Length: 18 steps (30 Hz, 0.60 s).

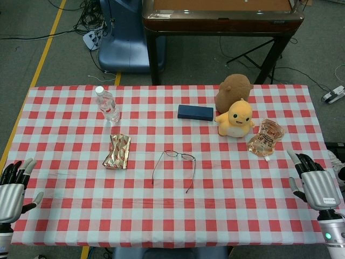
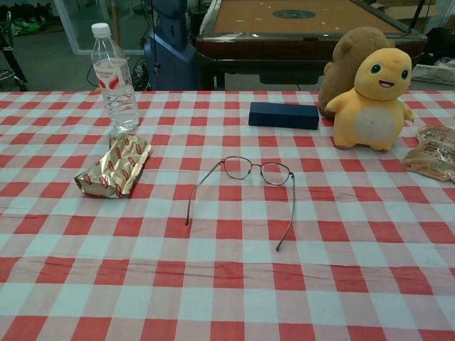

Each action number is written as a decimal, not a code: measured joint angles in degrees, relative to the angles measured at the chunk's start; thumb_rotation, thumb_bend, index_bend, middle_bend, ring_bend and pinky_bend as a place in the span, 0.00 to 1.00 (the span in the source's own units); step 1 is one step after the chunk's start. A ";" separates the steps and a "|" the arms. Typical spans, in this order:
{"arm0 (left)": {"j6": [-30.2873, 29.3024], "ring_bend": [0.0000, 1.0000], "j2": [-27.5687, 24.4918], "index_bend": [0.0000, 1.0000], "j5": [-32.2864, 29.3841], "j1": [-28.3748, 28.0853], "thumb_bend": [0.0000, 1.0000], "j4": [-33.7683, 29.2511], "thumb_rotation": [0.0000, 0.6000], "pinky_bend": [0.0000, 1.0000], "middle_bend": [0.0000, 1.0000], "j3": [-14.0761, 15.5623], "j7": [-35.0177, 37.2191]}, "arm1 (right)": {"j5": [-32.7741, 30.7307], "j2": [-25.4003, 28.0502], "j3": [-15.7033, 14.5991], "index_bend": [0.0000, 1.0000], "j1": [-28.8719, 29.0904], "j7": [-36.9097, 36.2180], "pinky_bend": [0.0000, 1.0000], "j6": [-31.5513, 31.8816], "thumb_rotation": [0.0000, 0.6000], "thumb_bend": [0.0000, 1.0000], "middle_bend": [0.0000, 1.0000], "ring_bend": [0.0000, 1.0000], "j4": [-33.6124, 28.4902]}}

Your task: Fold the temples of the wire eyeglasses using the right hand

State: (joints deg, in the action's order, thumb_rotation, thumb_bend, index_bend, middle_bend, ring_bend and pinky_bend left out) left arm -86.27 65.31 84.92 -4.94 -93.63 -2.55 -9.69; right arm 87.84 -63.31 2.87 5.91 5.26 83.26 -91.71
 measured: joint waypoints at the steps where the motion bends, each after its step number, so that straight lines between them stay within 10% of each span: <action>1: -0.03 0.01 0.06 0.00 0.01 0.02 0.29 -0.02 1.00 0.00 0.00 -0.02 -0.04 | 0.17 -0.08 0.02 0.00 -0.05 -0.17 0.32 0.27 1.00 0.44 0.18 0.13 0.18; 18: 0.30 0.01 0.05 0.00 -0.44 0.14 0.29 -0.70 1.00 0.00 0.00 -0.01 -0.49 | 1.91 -0.86 0.25 0.00 1.28 -0.38 0.32 0.02 1.00 0.44 0.29 0.18 0.88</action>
State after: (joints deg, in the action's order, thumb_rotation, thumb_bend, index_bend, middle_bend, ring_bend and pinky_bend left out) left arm -85.96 65.35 84.48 -4.80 -94.33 -2.56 -10.18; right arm 89.75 -64.17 3.12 7.18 4.88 83.28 -90.83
